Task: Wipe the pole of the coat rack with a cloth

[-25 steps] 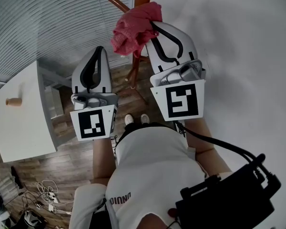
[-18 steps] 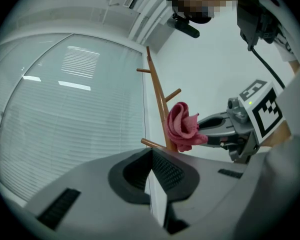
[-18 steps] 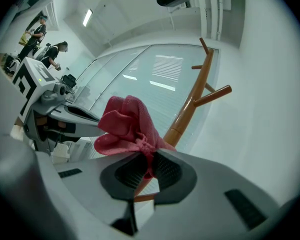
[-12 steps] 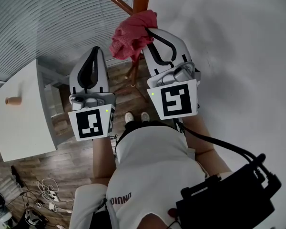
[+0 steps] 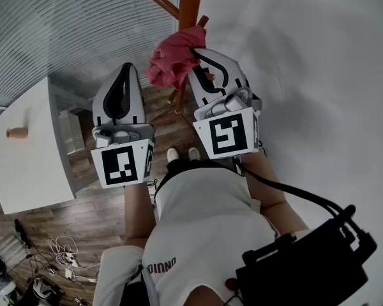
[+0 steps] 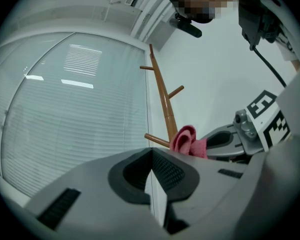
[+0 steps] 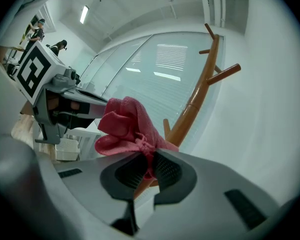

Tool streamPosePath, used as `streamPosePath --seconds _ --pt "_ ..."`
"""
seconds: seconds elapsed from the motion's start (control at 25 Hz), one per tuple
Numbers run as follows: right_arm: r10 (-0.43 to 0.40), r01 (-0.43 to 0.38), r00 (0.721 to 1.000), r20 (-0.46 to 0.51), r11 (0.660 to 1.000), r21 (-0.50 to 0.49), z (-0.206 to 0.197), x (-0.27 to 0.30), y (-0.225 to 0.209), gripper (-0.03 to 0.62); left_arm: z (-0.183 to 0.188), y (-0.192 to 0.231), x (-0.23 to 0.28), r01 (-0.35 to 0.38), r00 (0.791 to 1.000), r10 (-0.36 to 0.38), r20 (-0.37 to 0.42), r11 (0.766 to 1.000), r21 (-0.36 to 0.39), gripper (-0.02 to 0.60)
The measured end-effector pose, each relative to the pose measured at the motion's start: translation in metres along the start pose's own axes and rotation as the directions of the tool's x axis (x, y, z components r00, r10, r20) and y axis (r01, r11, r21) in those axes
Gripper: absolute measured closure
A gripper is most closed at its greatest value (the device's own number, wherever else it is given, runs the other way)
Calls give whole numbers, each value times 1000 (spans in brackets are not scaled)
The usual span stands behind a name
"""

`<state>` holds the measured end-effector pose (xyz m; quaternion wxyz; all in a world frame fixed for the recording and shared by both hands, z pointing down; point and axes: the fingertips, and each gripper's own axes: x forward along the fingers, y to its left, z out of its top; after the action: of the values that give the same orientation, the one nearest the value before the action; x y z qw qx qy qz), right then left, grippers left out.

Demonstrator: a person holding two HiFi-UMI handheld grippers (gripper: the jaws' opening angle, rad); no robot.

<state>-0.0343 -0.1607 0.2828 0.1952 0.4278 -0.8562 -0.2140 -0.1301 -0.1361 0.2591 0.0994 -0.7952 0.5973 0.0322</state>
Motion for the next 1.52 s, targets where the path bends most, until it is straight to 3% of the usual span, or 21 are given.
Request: streamPosePath --seconds 1.52 --pt "154 -136 974 -168 984 111 -81 19 68 548 -12 1 -10 2 999 -2 -45 1000 -4 568"
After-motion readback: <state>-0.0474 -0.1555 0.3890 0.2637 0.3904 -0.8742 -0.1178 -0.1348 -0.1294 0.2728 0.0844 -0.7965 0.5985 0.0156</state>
